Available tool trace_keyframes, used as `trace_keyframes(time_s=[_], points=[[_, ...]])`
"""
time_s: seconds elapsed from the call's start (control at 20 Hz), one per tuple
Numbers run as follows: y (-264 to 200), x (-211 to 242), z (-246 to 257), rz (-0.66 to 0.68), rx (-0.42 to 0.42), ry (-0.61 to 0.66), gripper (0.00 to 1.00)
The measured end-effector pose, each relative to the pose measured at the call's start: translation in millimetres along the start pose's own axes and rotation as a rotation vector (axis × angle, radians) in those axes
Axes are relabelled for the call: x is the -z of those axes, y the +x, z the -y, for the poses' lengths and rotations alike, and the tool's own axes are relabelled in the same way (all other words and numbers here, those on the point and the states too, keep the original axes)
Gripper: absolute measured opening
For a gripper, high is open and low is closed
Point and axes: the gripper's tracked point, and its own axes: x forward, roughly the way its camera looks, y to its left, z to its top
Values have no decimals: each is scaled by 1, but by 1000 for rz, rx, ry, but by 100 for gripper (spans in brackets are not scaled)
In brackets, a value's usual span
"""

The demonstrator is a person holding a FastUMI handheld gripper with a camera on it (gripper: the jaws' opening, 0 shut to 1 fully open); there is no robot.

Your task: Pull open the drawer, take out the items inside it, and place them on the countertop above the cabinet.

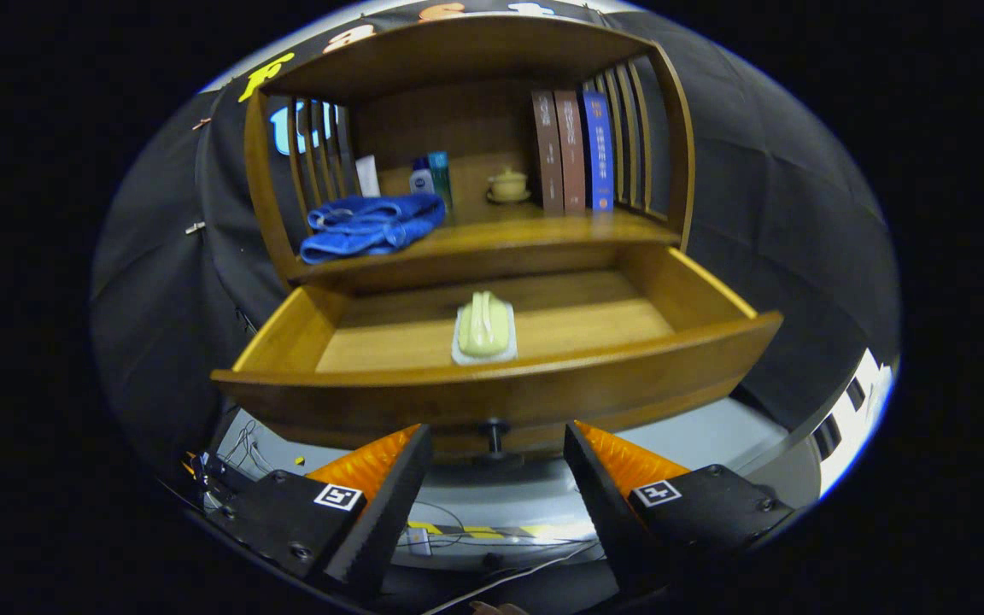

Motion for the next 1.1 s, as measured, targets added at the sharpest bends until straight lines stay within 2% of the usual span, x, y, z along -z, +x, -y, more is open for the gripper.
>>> trace_keyframes(time_s=[0.2, 0.4, 0.55, 0.75, 0.9, 1.05, 1.1], points=[[10, -67, -21, 36, -65, 14, 99], [63, -111, -28, -9, -68, -11, 99], [110, -113, -30, -108, -60, 2, 99], [160, -88, -25, -289, -28, -7, 98], [182, -72, -24, -411, -28, 12, 97], [195, -62, -18, -465, 0, 12, 93], [197, -58, -18, -485, -2, 2, 88]])
